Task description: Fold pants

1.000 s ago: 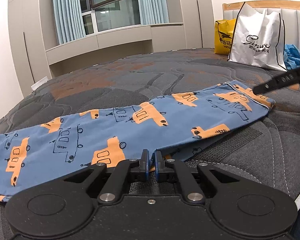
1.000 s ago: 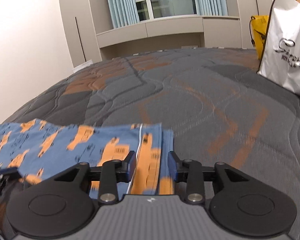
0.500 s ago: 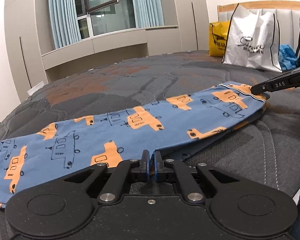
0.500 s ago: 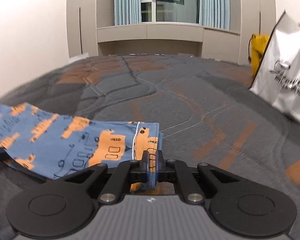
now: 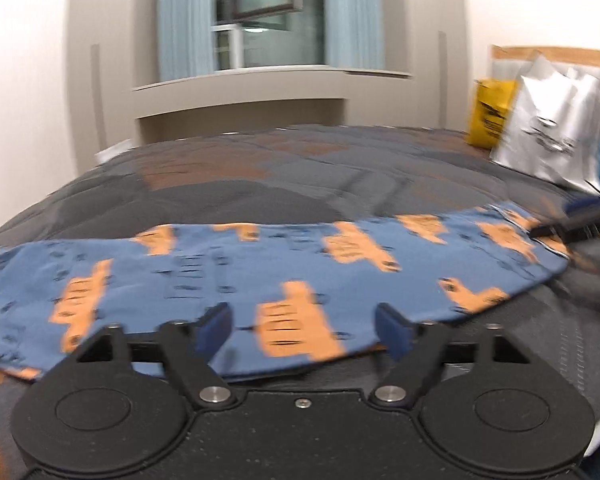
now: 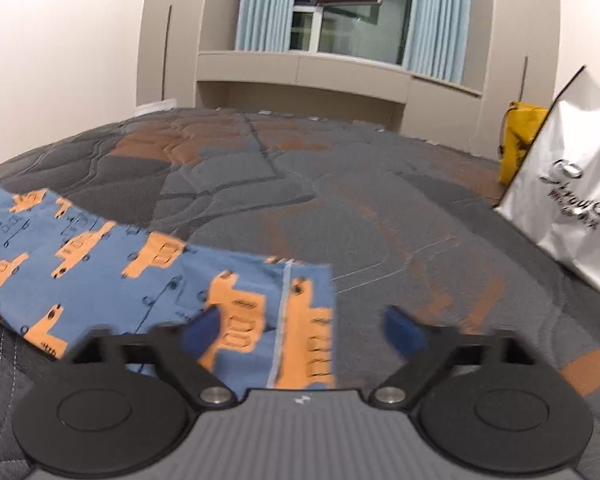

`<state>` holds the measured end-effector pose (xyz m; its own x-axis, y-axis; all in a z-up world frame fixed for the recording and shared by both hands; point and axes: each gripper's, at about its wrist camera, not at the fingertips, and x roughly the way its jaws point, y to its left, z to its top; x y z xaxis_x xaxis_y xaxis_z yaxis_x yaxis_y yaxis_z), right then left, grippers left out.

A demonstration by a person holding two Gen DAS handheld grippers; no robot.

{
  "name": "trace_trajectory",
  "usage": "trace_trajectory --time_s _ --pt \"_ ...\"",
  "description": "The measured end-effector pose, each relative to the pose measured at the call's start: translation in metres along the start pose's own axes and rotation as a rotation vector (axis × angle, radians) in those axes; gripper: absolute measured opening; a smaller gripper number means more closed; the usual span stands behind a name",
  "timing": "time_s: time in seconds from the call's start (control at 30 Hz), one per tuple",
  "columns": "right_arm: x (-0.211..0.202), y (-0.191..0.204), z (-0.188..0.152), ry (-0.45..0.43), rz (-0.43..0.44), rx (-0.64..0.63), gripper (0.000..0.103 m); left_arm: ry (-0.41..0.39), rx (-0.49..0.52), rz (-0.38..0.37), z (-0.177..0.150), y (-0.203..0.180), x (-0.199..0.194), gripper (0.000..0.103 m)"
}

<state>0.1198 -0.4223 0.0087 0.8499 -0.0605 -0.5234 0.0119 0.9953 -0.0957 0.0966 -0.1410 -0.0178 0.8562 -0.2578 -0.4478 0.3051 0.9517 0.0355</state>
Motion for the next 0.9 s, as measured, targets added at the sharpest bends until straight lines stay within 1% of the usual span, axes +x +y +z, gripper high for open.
trace_trajectory --time_s 0.03,0.07,0.1,0.13,0.2,0.23,0.27,0.33,0.4,0.43,0.47,0.53,0.6,0.67,0.7,0.8,0.83,0.87,0.9 --pt "0.005 0.004 -0.002 0.02 -0.003 -0.008 0.102 -0.005 -0.015 0.023 0.0 0.007 -0.003 0.093" --pt "0.01 0.007 -0.005 0.041 -0.014 -0.018 0.102 -0.011 -0.03 0.048 0.0 0.015 -0.006 0.096" --pt "0.016 0.011 -0.008 0.066 -0.036 -0.031 0.103 -0.019 -0.041 0.07 -0.001 0.023 -0.01 0.101" --pt "0.019 0.015 -0.01 0.082 -0.068 -0.041 0.103 -0.027 -0.052 0.094 -0.001 0.033 -0.015 0.102" --pt "0.013 0.021 -0.008 0.054 -0.101 -0.031 0.103 -0.043 -0.073 0.149 -0.003 0.054 -0.024 0.102" --pt "0.007 0.025 -0.004 0.03 -0.084 -0.009 0.103 -0.052 -0.082 0.186 -0.005 0.066 -0.028 0.102" --pt "0.002 0.029 0.001 0.009 -0.043 0.019 0.103 -0.069 -0.096 0.248 -0.006 0.082 -0.032 0.102" --pt "-0.006 0.045 0.009 -0.048 0.079 0.081 0.103 -0.089 -0.128 0.369 -0.007 0.111 -0.038 0.102" --pt "-0.005 0.071 0.015 -0.063 0.193 0.104 0.103 -0.1 -0.163 0.464 -0.008 0.145 -0.043 0.102" --pt "-0.001 0.09 0.017 -0.046 0.262 0.082 0.103 -0.102 -0.179 0.504 -0.008 0.161 -0.045 0.102" --pt "0.003 0.108 0.018 -0.03 0.312 0.048 0.103 -0.099 -0.193 0.541 -0.009 0.178 -0.046 0.102" --pt "0.009 0.141 0.017 -0.006 0.354 -0.027 0.103 -0.091 -0.222 0.578 -0.008 0.211 -0.046 0.102" --pt "0.015 0.167 0.014 0.01 0.342 -0.092 0.103 -0.076 -0.262 0.568 -0.007 0.241 -0.04 0.102" --pt "0.023 0.188 0.011 0.066 0.298 -0.155 0.103 -0.062 -0.308 0.511 -0.005 0.27 -0.031 0.101" --pt "0.022 0.191 0.01 0.061 0.278 -0.158 0.103 -0.055 -0.333 0.478 -0.004 0.281 -0.027 0.1" --pt "0.023 0.191 0.006 0.072 0.262 -0.094 0.103 -0.046 -0.414 0.349 -0.002 0.309 -0.013 0.098" --pt "0.023 0.19 0.005 0.068 0.258 -0.066 0.103 -0.045 -0.433 0.317 -0.002 0.316 -0.009 0.096" --pt "0.022 0.192 0.004 0.065 0.252 -0.064 0.103 -0.039 -0.451 0.296 -0.003 0.321 -0.004 0.094" --pt "0.021 0.193 0.004 0.063 0.246 -0.067 0.103 -0.02 -0.478 0.277 -0.004 0.328 0.001 0.088"
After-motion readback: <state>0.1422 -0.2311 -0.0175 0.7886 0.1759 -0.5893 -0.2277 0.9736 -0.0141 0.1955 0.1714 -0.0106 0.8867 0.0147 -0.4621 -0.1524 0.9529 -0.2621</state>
